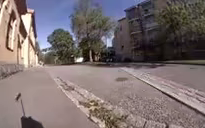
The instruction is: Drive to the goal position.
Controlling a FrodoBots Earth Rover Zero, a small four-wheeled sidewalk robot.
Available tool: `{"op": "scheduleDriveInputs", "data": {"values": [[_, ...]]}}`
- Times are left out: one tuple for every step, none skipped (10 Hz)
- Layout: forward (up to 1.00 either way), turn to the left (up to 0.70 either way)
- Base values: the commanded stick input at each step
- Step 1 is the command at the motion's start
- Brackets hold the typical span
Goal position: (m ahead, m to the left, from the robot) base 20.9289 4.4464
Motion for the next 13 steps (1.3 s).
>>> {"op": "scheduleDriveInputs", "data": {"values": [[0.85, -0.34], [0.85, -0.29], [0.85, 0.0], [0.85, 0.0], [0.85, 0.0], [0.85, 0.0], [0.85, 0.0], [0.85, 0.0], [0.85, 0.0], [0.85, 0.0], [0.85, 0.0], [0.85, 0.0], [0.85, 0.0]]}}
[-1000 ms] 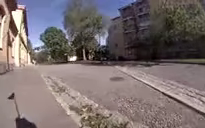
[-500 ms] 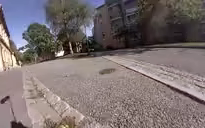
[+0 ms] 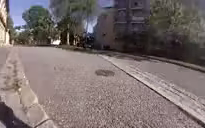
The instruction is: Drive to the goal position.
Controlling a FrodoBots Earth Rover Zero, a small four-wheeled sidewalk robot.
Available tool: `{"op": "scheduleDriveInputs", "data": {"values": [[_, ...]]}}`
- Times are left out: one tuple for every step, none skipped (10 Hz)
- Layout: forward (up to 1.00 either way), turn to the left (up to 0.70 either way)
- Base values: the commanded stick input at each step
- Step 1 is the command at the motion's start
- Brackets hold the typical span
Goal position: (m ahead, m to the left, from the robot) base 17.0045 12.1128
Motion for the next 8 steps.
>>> {"op": "scheduleDriveInputs", "data": {"values": [[0.85, 0.0], [0.85, 0.0], [0.85, 0.01], [0.85, 0.06], [0.85, 0.11], [0.85, 0.16], [0.85, 0.34], [0.85, 0.34]]}}
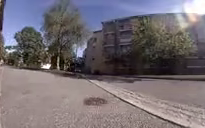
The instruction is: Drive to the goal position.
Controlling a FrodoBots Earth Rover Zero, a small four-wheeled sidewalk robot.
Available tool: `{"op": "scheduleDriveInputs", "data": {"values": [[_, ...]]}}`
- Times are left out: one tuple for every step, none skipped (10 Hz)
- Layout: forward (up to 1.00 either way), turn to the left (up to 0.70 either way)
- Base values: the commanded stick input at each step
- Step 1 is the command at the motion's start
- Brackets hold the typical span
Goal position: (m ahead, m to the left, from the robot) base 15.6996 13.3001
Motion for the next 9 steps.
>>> {"op": "scheduleDriveInputs", "data": {"values": [[0.85, 0.34], [0.85, 0.34], [0.85, 0.34], [0.85, 0.34], [0.85, 0.34], [0.85, 0.34], [0.85, 0.34], [0.85, 0.34], [0.85, 0.34]]}}
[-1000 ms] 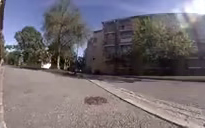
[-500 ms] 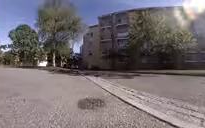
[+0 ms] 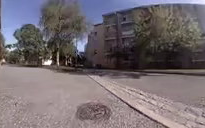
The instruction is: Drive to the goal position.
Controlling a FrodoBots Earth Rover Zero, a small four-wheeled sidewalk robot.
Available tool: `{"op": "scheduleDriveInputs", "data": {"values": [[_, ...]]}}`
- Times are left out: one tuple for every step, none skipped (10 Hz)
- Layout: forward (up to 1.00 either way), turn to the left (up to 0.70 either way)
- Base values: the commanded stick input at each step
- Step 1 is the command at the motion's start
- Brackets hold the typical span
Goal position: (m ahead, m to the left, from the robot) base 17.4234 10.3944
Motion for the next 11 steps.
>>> {"op": "scheduleDriveInputs", "data": {"values": [[0.85, 0.34], [0.85, 0.34], [0.85, 0.34], [0.85, 0.34], [0.85, 0.34], [0.85, 0.34], [0.85, 0.34], [0.85, 0.34], [0.85, 0.34], [0.85, 0.34], [0.85, 0.34]]}}
